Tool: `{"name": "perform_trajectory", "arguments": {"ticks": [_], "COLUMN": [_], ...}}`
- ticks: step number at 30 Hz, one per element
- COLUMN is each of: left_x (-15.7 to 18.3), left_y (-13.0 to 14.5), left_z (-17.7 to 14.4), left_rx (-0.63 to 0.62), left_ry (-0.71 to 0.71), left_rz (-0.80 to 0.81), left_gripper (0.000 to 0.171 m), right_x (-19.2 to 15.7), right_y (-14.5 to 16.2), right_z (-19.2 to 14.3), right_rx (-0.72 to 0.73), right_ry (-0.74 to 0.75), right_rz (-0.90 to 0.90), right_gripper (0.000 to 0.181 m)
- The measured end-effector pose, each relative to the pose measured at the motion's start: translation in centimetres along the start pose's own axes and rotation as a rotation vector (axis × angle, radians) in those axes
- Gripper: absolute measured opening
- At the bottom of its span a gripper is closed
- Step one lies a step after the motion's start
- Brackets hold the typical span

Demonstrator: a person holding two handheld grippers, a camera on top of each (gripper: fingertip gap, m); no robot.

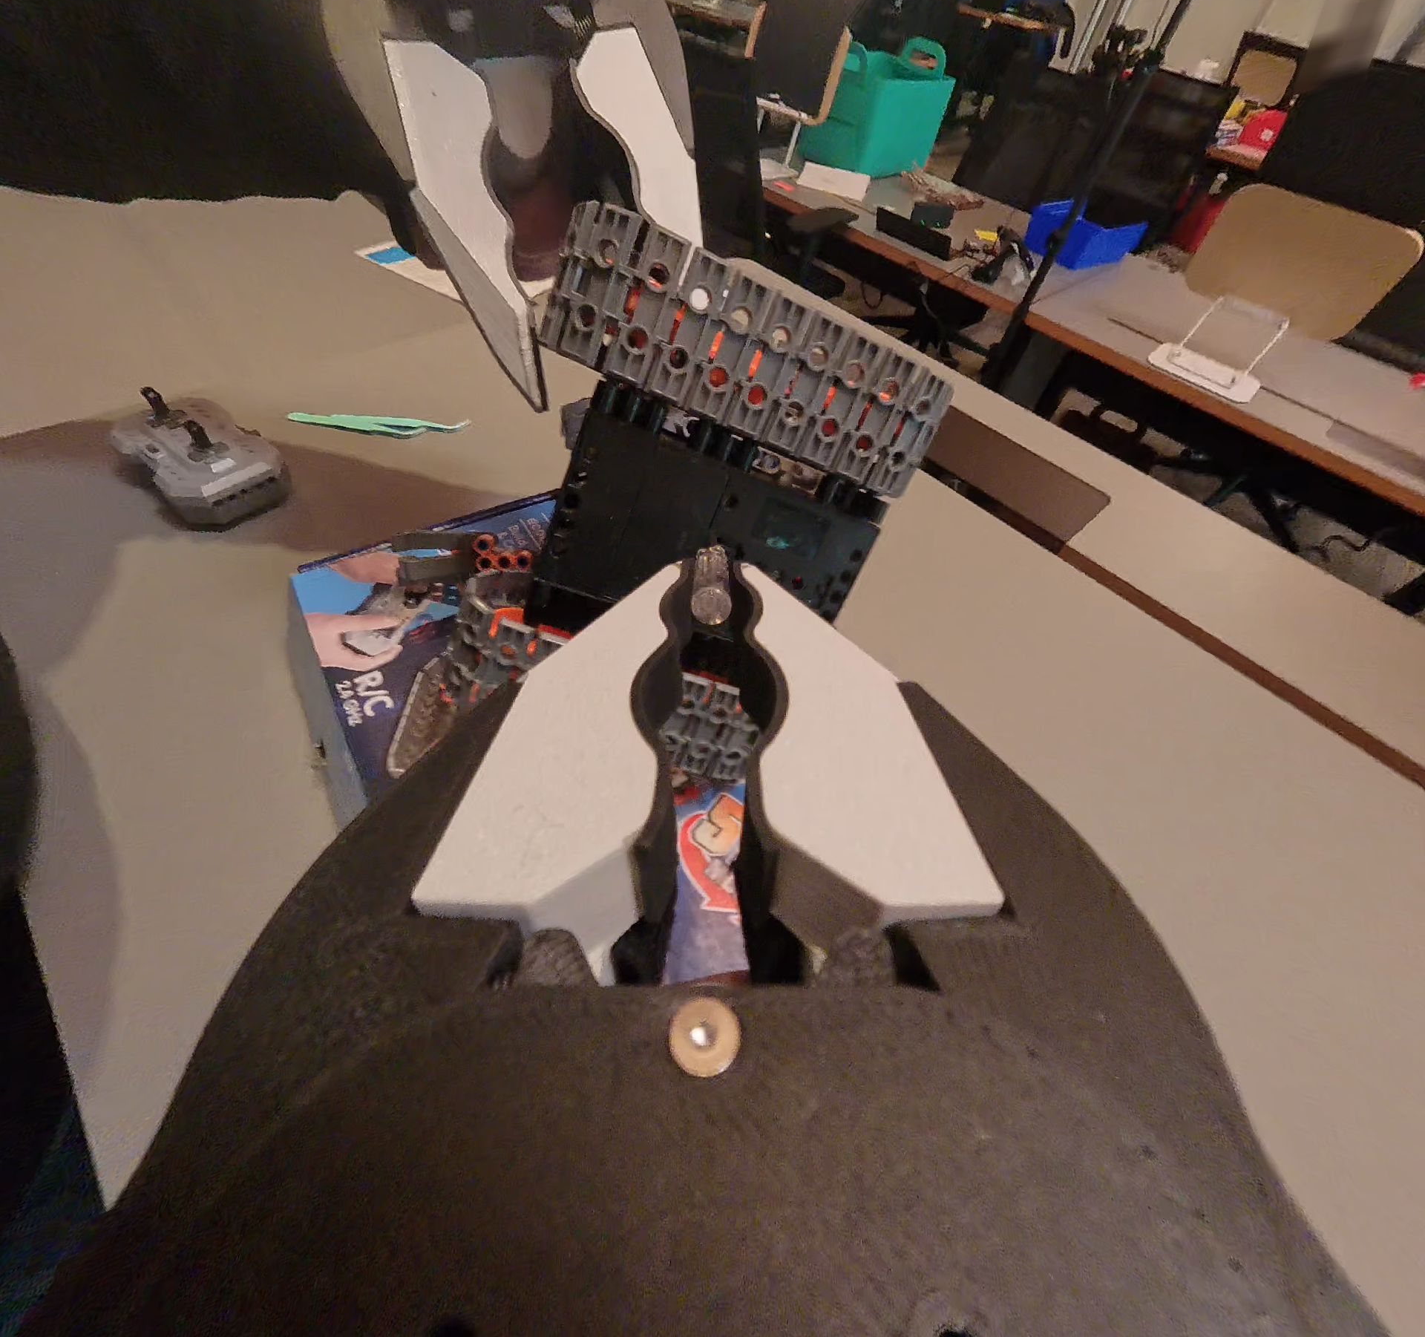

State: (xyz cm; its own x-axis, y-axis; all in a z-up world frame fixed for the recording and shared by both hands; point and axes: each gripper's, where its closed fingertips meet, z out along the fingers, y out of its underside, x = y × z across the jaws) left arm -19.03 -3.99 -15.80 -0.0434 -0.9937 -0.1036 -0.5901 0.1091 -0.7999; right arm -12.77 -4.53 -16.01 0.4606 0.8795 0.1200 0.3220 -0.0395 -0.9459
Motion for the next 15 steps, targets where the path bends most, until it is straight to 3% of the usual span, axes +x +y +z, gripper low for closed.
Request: {"name": "perform_trajectory", "arguments": {"ticks": [15], "left_x": [0.0], "left_y": [0.1], "left_z": [-0.1], "left_rx": [0.003], "left_ry": [-0.005], "left_rz": [-0.016], "left_gripper": [0.047], "right_x": [0.7], "right_y": [1.2], "right_z": [0.7], "right_rx": [-0.01], "right_ry": [-0.075], "right_rz": [-0.08], "right_gripper": [0.005]}}
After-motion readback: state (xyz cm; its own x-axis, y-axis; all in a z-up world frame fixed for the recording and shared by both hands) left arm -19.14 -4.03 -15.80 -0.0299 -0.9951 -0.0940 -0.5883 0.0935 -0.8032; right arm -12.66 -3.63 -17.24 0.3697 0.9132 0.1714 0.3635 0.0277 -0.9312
